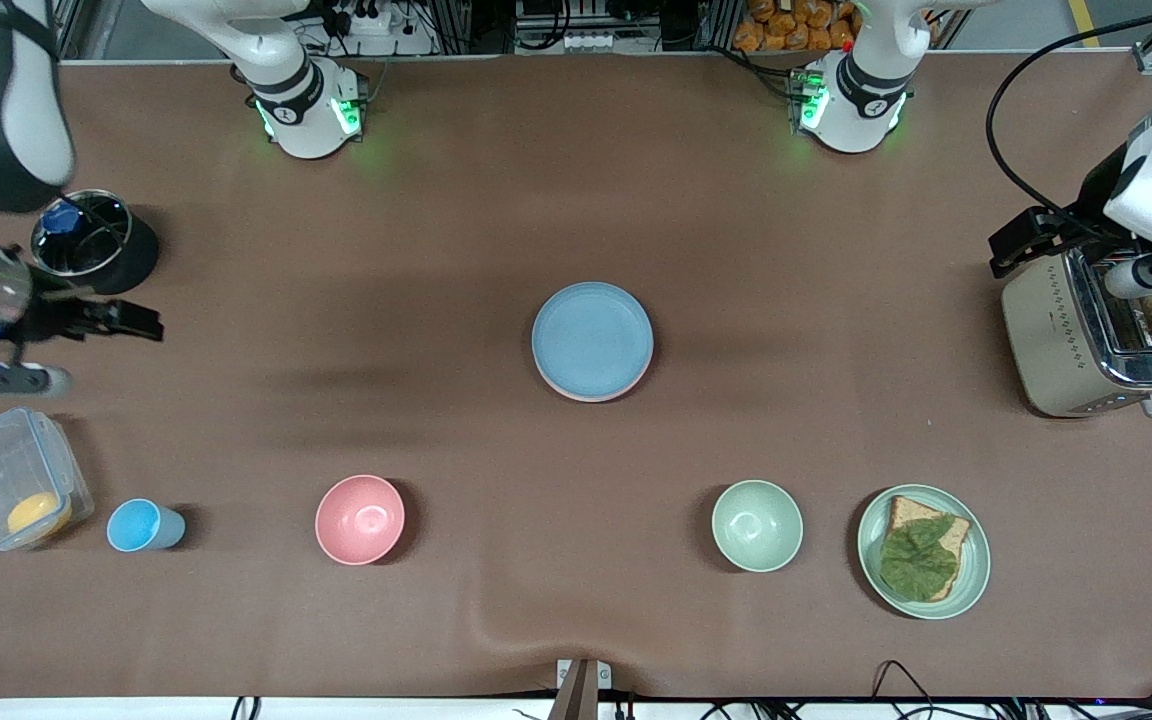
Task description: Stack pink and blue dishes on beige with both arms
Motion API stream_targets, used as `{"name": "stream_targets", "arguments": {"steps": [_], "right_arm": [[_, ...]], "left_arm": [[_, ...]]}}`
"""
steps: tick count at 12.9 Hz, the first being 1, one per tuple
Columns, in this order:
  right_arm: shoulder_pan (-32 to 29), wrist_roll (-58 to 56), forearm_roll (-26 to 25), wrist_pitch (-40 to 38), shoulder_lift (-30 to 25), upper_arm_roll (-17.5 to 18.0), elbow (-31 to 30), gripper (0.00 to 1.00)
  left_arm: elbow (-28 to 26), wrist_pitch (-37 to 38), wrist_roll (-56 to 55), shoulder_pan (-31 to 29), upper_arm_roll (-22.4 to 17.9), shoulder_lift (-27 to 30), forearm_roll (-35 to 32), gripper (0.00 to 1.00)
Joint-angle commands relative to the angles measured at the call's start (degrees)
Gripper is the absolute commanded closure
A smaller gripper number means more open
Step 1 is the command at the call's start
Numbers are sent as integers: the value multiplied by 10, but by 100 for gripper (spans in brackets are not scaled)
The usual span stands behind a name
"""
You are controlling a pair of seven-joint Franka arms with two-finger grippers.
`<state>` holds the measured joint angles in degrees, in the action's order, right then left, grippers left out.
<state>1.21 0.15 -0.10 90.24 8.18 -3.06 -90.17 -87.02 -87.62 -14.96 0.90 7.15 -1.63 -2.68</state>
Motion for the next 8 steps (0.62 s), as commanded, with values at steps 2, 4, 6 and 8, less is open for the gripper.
{"name": "stream_targets", "arguments": {"steps": [2, 4, 6, 8], "right_arm": [[-16, 4, -11, -72, -39, 6, 30, 0], [-11, 8, -10, -81, -40, 8, 39, 0], [-9, 23, -10, -81, -38, 9, 41, 0], [-10, 25, -10, -79, -34, 9, 51, 0]], "left_arm": [[2, 18, 14, 6, -6, 9, 11, 0], [2, 23, 14, 6, -6, 9, 11, 0], [3, 25, 14, 6, -5, 9, 12, 0], [2, 27, 14, 6, -3, 9, 12, 0]]}}
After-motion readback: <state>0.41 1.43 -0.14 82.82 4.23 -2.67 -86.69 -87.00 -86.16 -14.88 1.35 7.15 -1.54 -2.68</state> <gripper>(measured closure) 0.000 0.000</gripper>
